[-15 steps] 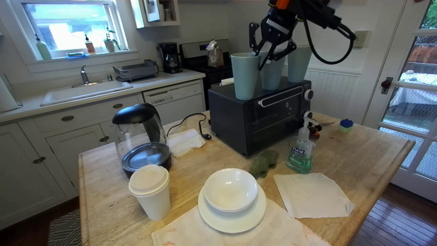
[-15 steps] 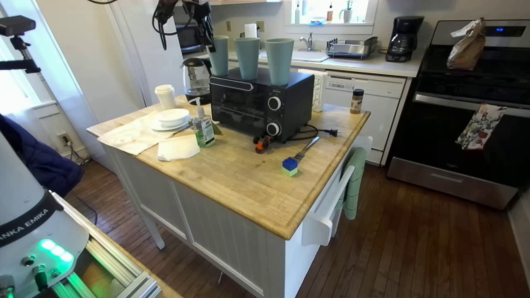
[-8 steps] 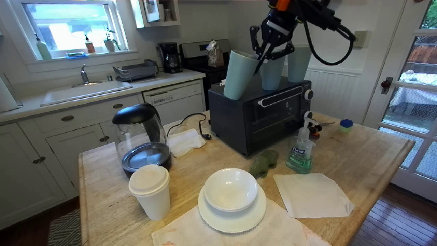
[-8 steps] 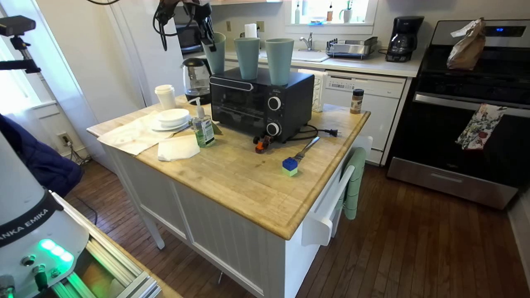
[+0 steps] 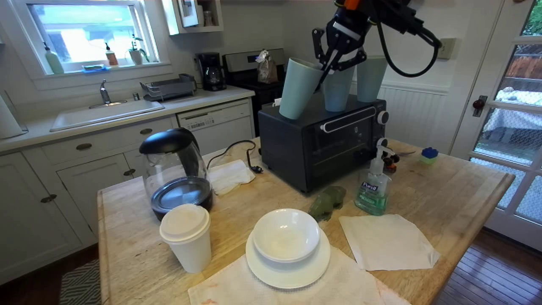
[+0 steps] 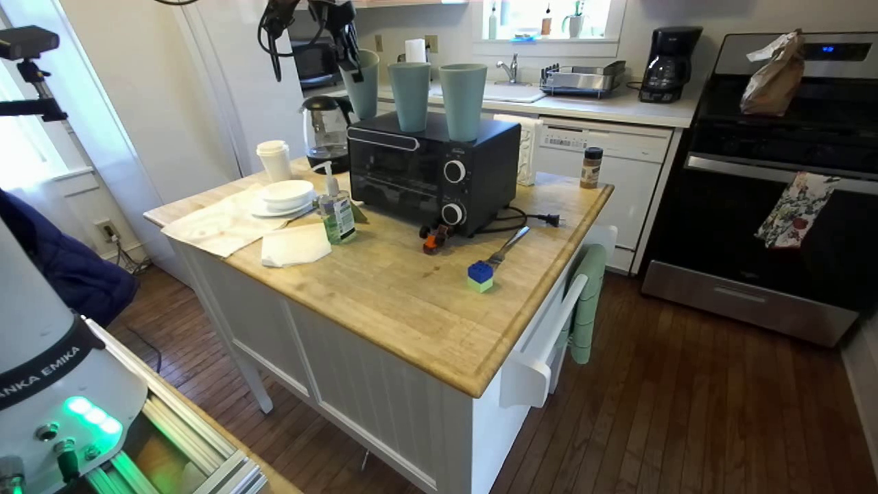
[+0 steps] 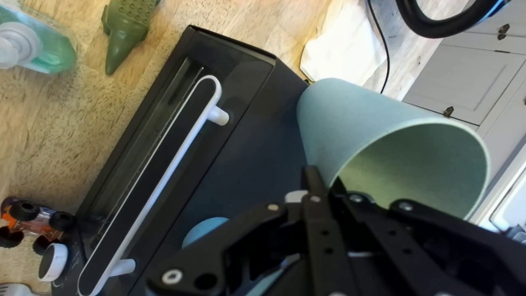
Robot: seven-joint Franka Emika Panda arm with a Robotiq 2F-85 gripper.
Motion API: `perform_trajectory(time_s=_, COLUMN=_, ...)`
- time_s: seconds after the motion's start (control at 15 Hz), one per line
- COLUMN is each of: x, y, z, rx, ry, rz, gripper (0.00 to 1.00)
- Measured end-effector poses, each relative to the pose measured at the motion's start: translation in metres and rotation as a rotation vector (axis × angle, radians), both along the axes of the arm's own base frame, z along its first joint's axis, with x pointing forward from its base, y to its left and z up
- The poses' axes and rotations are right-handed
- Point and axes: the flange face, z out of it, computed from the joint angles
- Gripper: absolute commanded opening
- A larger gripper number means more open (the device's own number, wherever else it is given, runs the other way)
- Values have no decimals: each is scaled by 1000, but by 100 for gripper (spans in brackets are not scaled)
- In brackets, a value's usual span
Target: Pick up the light blue cup on the left and put it in the middle light blue cup, pick up the light blue cup on the right and put it in the stacked light blue cup on the left
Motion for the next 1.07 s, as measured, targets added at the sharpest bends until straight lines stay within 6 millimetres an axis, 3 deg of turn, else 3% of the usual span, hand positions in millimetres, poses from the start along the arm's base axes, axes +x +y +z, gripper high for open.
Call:
perform_trajectory(time_s=0.2, x=4, y=-7, z=17, rx=-4, ry=-33, rz=-8, gripper=1)
perform_trajectory(time_s=0.6, x=6, y=-7, z=70, rx=-24, ry=-112, rz=12, gripper=1)
perform_trajectory(time_s=1.07, x=2, y=-13, z=133, rx=-178, ry=-102, rz=59, gripper=1)
